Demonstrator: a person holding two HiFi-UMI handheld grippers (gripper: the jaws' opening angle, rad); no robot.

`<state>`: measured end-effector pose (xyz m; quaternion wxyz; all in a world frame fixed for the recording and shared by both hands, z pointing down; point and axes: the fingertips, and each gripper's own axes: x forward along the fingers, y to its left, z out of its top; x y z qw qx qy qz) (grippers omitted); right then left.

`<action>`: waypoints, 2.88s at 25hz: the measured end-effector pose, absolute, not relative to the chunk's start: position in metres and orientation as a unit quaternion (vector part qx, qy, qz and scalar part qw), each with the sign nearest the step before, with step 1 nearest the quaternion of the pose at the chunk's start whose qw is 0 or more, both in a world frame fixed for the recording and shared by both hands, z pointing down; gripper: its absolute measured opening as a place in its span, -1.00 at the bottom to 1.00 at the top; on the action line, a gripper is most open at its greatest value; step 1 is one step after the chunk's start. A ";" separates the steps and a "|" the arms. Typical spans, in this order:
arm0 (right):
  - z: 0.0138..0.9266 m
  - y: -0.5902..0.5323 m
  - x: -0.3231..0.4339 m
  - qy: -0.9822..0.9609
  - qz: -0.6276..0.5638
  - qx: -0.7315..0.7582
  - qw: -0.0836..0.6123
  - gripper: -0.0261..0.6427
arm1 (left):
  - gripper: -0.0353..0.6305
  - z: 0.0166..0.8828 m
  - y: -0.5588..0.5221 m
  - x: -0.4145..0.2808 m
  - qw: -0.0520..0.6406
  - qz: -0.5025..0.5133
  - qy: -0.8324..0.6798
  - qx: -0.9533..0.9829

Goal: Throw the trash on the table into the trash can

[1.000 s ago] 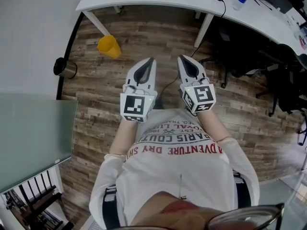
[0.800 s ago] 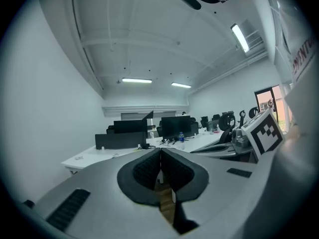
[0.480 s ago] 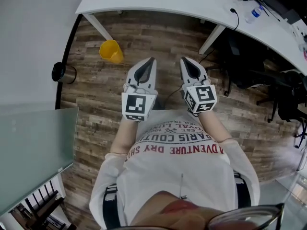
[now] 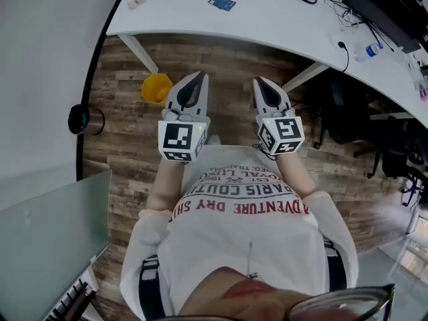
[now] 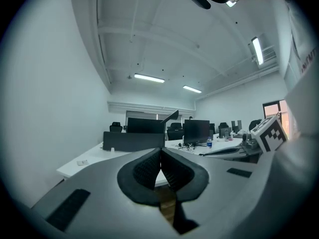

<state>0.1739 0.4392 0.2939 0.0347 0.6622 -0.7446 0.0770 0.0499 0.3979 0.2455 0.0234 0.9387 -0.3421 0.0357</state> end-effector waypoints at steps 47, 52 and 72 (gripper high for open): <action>0.548 -0.073 0.358 -0.734 0.326 0.545 0.240 -0.31 | -0.82 0.456 -0.072 0.231 0.204 0.219 -0.364 0.882; 0.577 -0.081 0.354 -0.723 0.330 0.525 0.303 -0.31 | -0.82 0.474 -0.075 0.235 0.225 0.225 -0.368 0.874; 0.574 -0.073 0.335 -0.752 0.347 0.430 0.359 -0.83 | -0.82 0.462 -0.063 0.205 0.227 0.216 -0.384 0.868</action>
